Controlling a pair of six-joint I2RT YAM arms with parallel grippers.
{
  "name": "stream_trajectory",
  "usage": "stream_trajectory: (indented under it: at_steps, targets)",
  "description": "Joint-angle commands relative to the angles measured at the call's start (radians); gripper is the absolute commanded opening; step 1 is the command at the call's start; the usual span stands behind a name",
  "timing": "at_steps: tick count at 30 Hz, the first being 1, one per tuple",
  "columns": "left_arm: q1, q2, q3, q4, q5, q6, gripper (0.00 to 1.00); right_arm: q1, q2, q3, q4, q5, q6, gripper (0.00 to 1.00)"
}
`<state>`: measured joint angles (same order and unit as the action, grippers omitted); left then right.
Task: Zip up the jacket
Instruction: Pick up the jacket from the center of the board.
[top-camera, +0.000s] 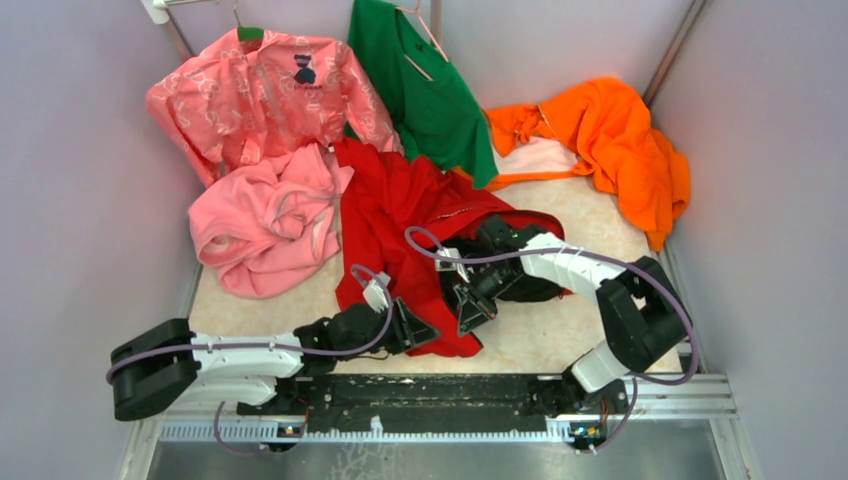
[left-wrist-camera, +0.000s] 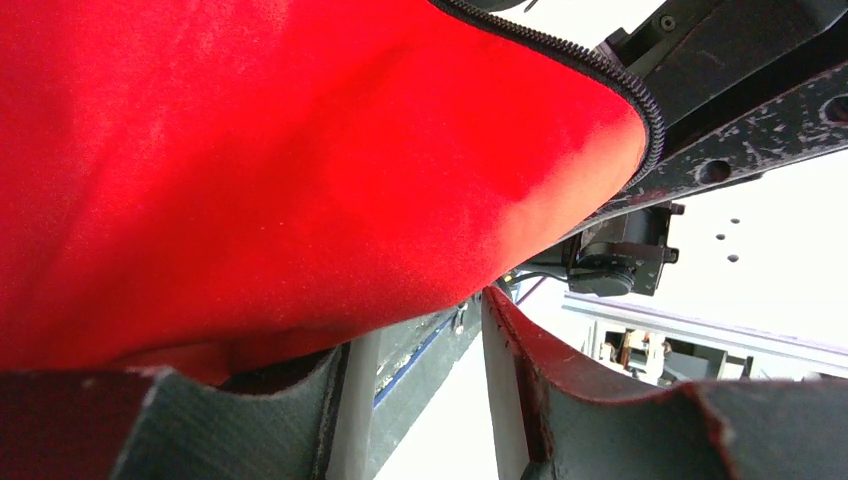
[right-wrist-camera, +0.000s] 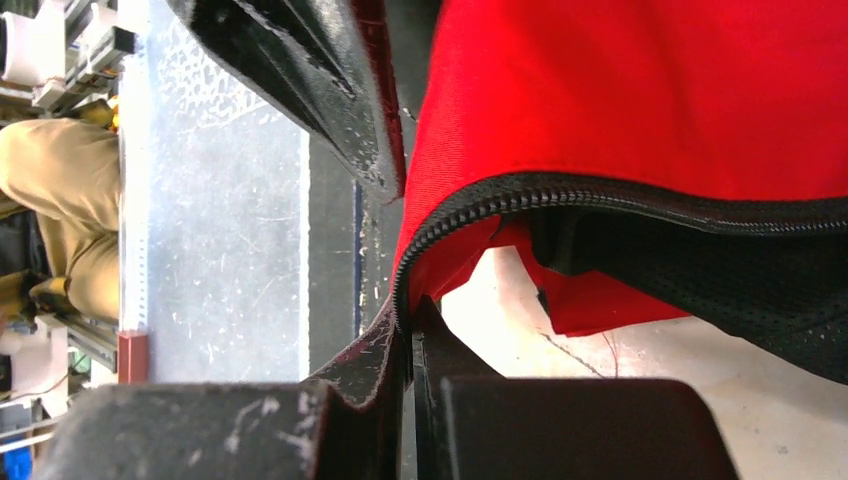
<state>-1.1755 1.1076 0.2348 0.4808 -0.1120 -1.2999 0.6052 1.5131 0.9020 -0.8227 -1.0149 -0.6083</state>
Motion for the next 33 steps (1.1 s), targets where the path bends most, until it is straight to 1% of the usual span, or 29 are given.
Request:
stream_trajectory:
  at_steps: [1,3,5,6,8,9,11,15,20,25,29,33]
  targets:
    - [0.008,-0.025,-0.021,0.077,0.026,0.077,0.48,0.013,-0.005,0.083,-0.064,-0.112,-0.058,0.00]
    - [0.007,-0.035,-0.033,0.139,0.067,0.130,0.59,0.011,-0.009,0.092,-0.059,-0.144,-0.043,0.00]
    - [0.007,-0.046,-0.052,0.211,0.121,0.169,0.74,0.011,-0.008,0.094,-0.028,-0.167,-0.008,0.00]
    - [0.008,-0.053,-0.064,0.251,0.158,0.181,0.80,0.008,-0.008,0.093,-0.009,-0.178,0.016,0.00]
    - [0.008,-0.057,-0.085,0.313,0.202,0.188,0.88,-0.004,-0.006,0.094,0.031,-0.220,0.061,0.00]
    - [0.007,-0.056,-0.091,0.331,0.221,0.190,0.90,-0.012,-0.003,0.094,0.050,-0.245,0.081,0.00]
    - [0.007,-0.050,-0.097,0.356,0.244,0.192,0.92,-0.022,0.002,0.094,0.082,-0.288,0.118,0.00]
    - [0.007,-0.008,-0.084,0.403,0.255,0.199,0.92,-0.022,0.017,0.084,0.109,-0.332,0.151,0.00]
    - [0.006,0.100,-0.015,0.437,0.301,0.200,0.91,-0.012,0.016,0.071,0.136,-0.333,0.179,0.00]
    - [0.005,0.173,-0.011,0.510,0.298,0.160,0.86,0.005,0.013,0.061,0.160,-0.308,0.204,0.00]
    - [0.005,0.198,0.011,0.506,0.290,0.167,0.84,0.018,0.014,0.058,0.164,-0.291,0.207,0.00]
    - [0.006,0.202,0.051,0.418,0.258,0.180,0.82,0.032,0.014,0.059,0.163,-0.282,0.210,0.00]
